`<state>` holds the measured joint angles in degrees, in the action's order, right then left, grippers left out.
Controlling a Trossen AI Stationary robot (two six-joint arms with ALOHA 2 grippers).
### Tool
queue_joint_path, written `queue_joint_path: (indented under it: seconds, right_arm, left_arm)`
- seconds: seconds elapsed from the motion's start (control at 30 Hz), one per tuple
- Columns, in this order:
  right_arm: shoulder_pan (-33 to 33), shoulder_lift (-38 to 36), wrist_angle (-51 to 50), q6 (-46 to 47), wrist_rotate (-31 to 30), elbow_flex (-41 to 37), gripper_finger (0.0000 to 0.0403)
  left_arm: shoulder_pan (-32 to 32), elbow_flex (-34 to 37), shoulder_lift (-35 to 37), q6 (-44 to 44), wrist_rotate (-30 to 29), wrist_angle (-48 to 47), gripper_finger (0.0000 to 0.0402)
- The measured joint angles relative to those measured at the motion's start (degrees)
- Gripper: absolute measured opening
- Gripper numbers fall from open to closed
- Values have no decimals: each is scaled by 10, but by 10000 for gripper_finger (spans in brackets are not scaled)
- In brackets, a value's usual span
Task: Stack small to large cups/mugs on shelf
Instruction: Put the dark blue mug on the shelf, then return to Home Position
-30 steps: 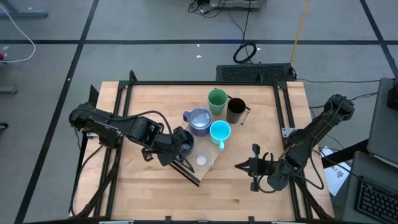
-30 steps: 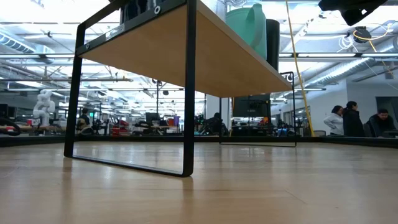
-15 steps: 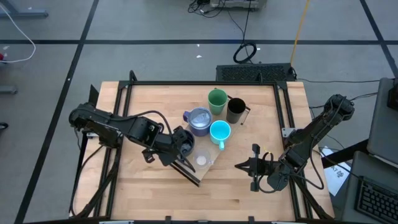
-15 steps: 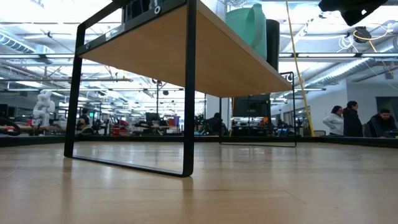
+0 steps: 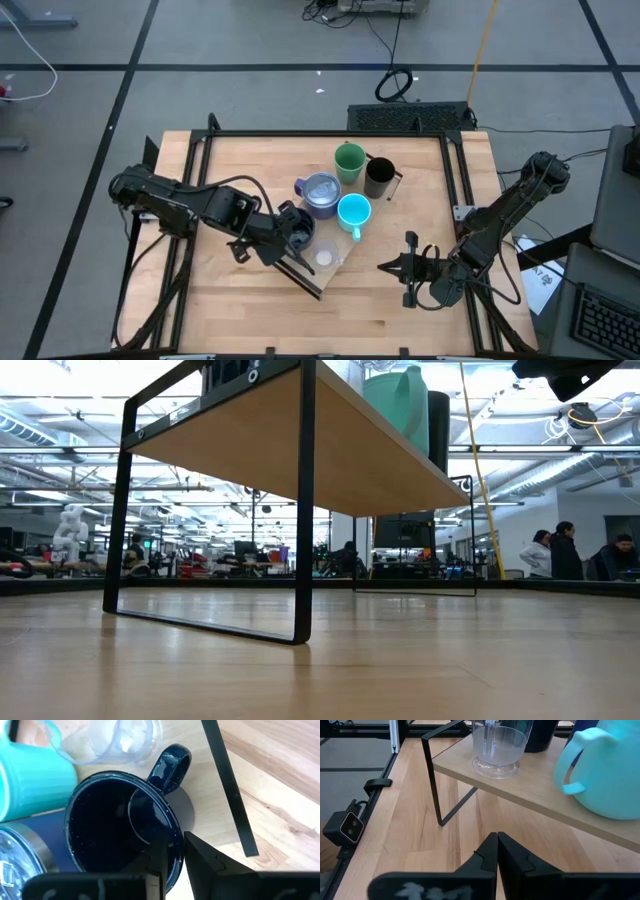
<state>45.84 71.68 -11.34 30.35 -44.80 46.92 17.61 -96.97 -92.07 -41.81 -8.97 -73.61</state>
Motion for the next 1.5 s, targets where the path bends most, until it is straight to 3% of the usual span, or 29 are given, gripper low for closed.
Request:
queue_joint_path:
  seconds: [1.07,1.5]
  right_arm:
    - [0,0,0,-11,0,0,0]
    - [0,0,0,-11,0,0,0]
  left_arm:
    - [14,0,0,20,2,4,64]
    - [19,0,5,50,-20,10,174]
